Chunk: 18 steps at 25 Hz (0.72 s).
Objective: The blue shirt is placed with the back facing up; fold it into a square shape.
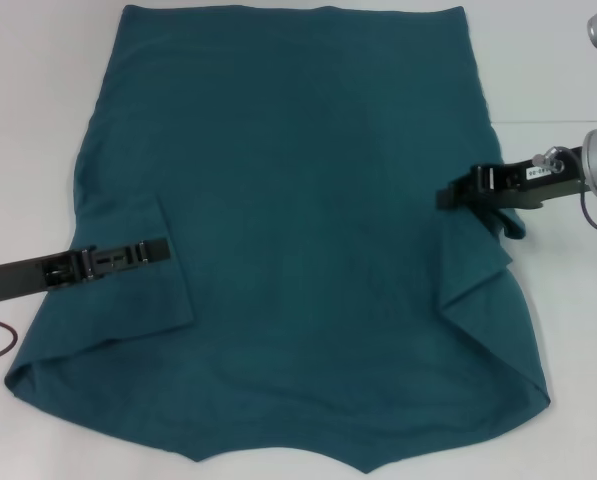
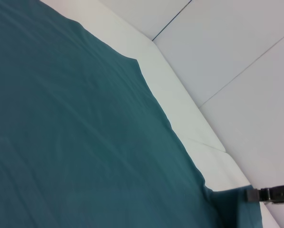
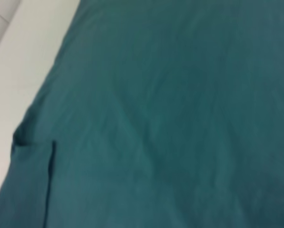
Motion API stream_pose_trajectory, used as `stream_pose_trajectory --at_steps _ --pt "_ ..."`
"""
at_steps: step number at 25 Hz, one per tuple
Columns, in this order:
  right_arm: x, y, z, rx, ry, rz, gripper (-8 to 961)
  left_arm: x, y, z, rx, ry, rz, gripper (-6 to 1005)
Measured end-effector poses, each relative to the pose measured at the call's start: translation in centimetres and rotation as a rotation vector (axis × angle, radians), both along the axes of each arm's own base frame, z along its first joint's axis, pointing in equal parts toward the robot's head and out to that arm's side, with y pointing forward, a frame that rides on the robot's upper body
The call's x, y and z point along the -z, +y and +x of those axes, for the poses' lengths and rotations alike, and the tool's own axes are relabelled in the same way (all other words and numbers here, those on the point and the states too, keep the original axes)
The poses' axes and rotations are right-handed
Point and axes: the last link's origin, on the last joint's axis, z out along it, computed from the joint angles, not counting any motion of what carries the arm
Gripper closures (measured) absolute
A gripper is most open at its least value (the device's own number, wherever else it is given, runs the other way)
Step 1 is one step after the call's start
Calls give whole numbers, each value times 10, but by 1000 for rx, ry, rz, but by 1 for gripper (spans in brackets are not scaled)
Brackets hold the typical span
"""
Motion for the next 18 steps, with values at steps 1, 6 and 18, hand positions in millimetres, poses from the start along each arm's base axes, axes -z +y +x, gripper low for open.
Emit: stream_pose_trajectory --at_steps 1,6,18 --pt "1 0 -1 4 17 4 867 0 -1 -2 -7 -7 2 207" --pt "2 0 -2 50 104 12 636 0 -2 -6 -23 -10 9 207" --pt "-4 -3 3 103 150 11 401 -1 -2 -9 -38 -17 12 207"
